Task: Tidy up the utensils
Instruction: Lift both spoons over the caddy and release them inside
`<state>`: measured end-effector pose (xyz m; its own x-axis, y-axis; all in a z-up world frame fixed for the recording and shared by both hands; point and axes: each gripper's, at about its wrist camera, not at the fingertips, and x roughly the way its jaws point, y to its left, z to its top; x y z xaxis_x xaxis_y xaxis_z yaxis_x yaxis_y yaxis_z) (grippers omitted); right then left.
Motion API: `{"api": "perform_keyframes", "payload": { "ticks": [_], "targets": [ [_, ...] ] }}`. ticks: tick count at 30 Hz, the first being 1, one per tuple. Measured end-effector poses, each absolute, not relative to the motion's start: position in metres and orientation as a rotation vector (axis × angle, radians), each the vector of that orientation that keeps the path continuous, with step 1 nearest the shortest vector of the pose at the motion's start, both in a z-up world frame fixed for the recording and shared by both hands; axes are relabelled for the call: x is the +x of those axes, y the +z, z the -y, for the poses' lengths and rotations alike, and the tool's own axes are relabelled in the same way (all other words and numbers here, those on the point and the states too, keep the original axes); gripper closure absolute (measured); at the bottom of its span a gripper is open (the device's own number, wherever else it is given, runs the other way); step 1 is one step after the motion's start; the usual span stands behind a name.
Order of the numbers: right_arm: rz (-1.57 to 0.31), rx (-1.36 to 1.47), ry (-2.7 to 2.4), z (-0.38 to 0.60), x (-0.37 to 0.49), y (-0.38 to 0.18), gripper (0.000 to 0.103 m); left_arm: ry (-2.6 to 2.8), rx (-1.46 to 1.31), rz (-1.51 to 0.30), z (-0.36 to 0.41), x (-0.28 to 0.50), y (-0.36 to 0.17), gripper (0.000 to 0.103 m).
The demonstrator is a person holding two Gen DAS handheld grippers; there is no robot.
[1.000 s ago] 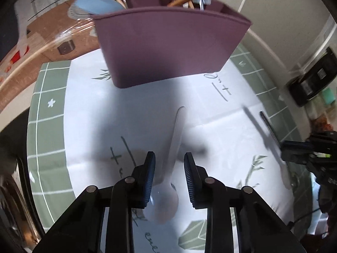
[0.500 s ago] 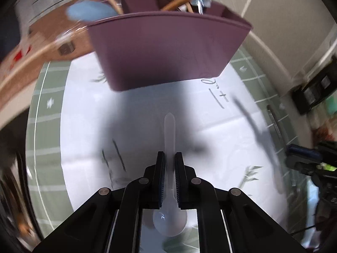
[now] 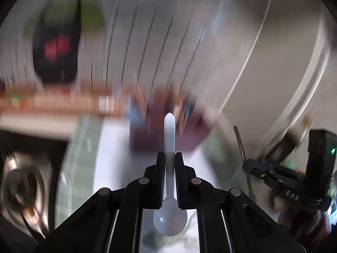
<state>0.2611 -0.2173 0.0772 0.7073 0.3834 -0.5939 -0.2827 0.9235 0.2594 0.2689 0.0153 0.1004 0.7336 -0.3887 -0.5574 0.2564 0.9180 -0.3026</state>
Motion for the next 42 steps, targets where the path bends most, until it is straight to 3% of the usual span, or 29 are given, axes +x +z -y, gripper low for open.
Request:
{"api": "perform_keyframes", "payload": {
  "ticks": [5, 10, 17, 23, 31, 42],
  "targets": [
    [-0.396, 0.141, 0.372, 0.220, 0.265, 0.181, 0.092, -0.382, -0.335, -0.360, -0.027, 0.271, 0.193, 0.094],
    [-0.182, 0.156, 0.317, 0.226, 0.275, 0.215, 0.092, -0.339, -0.347, -0.259, -0.023, 0.292, 0.206, 0.094],
    [-0.240, 0.225, 0.290, 0.228, 0.325, 0.169, 0.092, -0.290, -0.397, -0.363, -0.010, 0.349, 0.132, 0.094],
    [-0.295, 0.244, 0.294, 0.224, 0.369, 0.122, 0.092, -0.198, -0.406, -0.342, -0.005, 0.383, 0.091, 0.094],
    [-0.310, 0.223, 0.230, 0.212, 0.394, 0.081, 0.092, -0.086, -0.246, -0.209, 0.018, 0.380, 0.065, 0.094],
    [-0.329, 0.211, 0.240, 0.202, 0.411, 0.050, 0.092, -0.046, -0.260, -0.263, 0.012, 0.397, 0.031, 0.094]
  ]
}}
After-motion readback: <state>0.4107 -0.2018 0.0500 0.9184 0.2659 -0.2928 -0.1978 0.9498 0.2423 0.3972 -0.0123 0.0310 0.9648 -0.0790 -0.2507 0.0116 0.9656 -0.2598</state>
